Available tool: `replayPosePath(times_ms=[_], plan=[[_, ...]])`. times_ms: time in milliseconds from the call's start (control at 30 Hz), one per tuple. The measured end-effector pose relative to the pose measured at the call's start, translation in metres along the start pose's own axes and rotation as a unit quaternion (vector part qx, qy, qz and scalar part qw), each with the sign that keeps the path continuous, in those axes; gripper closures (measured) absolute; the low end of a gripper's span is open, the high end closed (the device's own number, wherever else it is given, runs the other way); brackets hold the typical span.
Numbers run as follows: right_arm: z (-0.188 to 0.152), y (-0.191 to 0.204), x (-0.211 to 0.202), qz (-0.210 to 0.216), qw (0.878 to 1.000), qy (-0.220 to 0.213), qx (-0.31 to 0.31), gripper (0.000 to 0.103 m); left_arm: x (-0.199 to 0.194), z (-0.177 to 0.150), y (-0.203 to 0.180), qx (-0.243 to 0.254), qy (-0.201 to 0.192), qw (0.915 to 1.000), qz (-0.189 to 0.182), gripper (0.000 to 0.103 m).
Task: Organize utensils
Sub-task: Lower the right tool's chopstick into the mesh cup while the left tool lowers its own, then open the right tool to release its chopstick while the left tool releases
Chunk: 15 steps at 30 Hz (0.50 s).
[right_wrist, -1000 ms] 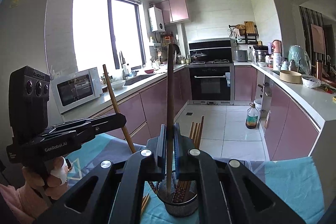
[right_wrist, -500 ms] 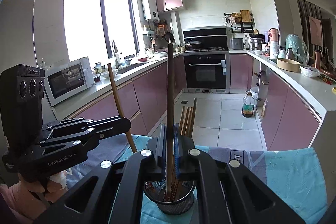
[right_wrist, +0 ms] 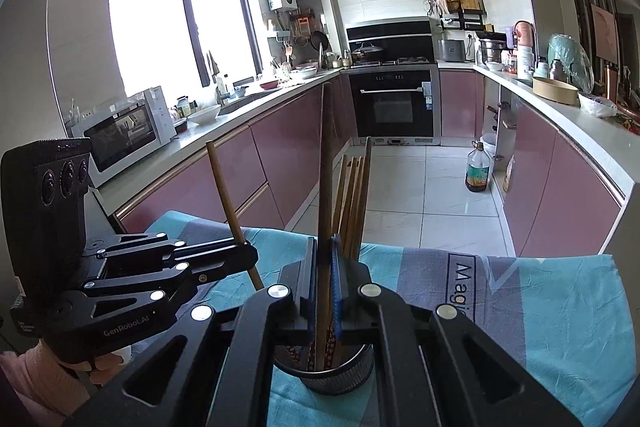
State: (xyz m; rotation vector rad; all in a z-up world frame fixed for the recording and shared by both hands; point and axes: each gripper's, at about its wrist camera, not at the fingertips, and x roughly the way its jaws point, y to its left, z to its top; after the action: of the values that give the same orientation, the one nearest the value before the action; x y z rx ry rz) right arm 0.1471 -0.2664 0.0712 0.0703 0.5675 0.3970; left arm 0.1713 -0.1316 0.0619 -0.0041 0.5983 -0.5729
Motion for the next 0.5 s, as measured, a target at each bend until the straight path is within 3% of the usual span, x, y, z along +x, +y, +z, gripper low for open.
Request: replayPosePath(times_ms=[500], plan=[[0.000, -0.009, 0.025, -0.023, 0.999, 0.025, 0.023, 0.096, 0.026, 0.006, 0.025, -0.025, 0.026, 0.9993, -0.004, 0.095]])
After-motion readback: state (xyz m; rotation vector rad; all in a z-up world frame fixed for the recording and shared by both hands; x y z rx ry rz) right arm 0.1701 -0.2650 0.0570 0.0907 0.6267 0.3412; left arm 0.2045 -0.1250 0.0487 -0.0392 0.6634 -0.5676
